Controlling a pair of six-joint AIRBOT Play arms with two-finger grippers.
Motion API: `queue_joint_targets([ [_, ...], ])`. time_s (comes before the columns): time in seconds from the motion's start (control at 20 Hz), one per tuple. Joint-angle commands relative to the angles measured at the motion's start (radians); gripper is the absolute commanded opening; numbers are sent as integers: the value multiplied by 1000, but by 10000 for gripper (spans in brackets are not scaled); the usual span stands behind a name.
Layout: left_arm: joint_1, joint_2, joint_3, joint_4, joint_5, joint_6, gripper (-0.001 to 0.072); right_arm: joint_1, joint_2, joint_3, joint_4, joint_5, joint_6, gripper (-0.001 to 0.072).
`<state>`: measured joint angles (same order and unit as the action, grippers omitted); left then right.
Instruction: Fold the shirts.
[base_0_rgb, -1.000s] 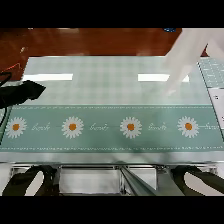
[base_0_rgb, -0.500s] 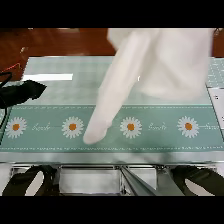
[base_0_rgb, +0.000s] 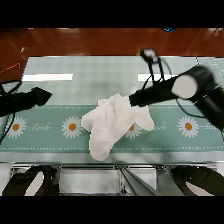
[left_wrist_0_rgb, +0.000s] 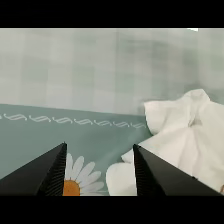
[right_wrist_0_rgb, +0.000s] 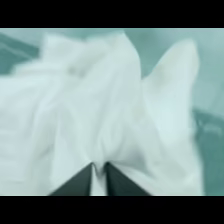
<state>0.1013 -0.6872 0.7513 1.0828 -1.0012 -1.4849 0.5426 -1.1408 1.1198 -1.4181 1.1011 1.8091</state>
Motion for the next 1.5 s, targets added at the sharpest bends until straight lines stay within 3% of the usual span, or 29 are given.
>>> queue_joint_targets([
  [0.0, -58, -18, -69, -9, -38, 2, 508, -29, -28, -171, -10, -64, 100, 404],
  [0.15, -45, -48, -40, 3, -66, 42, 508, -174, 32, -76, -68, 65, 38, 403],
  [0.3, 143, -47, -2, 11, -115, 41, 508, -420, 208, -68, -253, 188, 35, 403],
  [0.45, 213, -47, -169, -184, -310, 69, 508, -704, 382, -281, -179, 139, 36, 403],
  [0.65, 39, -55, -456, -381, -163, 123, 508, -849, 461, -614, 244, 22, -138, 403],
  [0.75, -84, -90, -505, -412, -112, 120, 508, -841, 459, -682, 352, -4, -188, 403],
  [0.85, -223, -159, -508, -465, -86, 121, 508, -826, 459, -698, 365, -20, -198, 403],
  [1.0, -417, -275, -507, -555, 55, 124, 508, -819, 459, -698, 369, -27, -198, 403],
  [1.15, -520, -379, -468, -652, 164, 179, 500, -819, 459, -698, 369, -21, -198, 403],
  [1.25, -523, -428, -403, -661, 168, 271, 27, -819, 459, -698, 369, -14, -200, 403],
  [1.45, -471, -444, -275, -655, 161, 307, 24, -819, 456, -707, 377, 17, -232, 403],
])
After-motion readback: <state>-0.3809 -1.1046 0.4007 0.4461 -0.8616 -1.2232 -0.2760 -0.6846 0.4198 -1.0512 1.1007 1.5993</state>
